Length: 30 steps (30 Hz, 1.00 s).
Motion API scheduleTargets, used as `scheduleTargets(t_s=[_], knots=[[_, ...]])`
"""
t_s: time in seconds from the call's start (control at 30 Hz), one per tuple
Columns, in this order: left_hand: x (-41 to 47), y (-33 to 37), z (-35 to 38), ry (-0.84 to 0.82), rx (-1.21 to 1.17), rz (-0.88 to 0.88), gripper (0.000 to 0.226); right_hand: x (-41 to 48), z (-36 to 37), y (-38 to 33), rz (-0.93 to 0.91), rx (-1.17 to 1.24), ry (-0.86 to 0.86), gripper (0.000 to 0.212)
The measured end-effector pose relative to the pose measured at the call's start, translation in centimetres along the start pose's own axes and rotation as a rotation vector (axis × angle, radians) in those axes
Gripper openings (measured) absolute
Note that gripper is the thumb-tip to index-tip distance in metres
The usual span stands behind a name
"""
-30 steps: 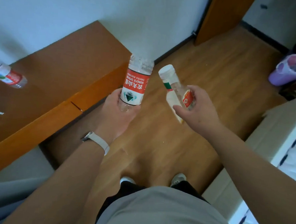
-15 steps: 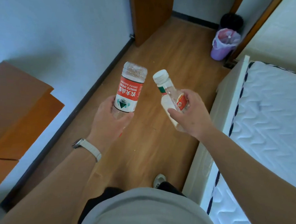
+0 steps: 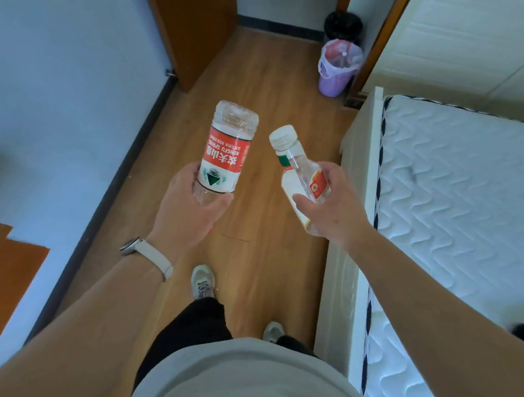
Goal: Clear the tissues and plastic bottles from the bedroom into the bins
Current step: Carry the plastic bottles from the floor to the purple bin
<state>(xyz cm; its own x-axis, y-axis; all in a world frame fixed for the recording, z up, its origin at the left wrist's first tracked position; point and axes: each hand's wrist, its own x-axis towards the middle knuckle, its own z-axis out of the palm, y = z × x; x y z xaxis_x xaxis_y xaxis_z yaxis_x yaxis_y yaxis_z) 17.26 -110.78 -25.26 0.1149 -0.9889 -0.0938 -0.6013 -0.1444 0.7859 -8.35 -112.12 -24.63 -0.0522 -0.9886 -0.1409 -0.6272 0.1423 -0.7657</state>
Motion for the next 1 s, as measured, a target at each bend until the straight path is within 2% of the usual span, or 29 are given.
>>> scheduleTargets(t_s=[0.27, 0.57, 0.77, 1.0], knots=[[11.8, -3.8, -3.3, -0.116, -0.043, 0.03, 0.048, 8.3, 5.0, -5.2, 0.108, 0.009, 0.067, 0.06], [23.7, -7.1, -9.5, -0.127, -0.075, 0.034, 0.049, 17.3, 9.8, -11.7, 0.156, -0.031, 0.14, 0.06], [29.8, -6.4, -9.5, -0.147, -0.086, 0.033, 0.045, 22.6, 9.1, -11.9, 0.18, -0.057, 0.175, 0.058], [37.5, -2.9, -5.0, -0.175, -0.071, 0.014, 0.045, 30.8, 6.7, -8.2, 0.227, -0.033, 0.183, 0.059]])
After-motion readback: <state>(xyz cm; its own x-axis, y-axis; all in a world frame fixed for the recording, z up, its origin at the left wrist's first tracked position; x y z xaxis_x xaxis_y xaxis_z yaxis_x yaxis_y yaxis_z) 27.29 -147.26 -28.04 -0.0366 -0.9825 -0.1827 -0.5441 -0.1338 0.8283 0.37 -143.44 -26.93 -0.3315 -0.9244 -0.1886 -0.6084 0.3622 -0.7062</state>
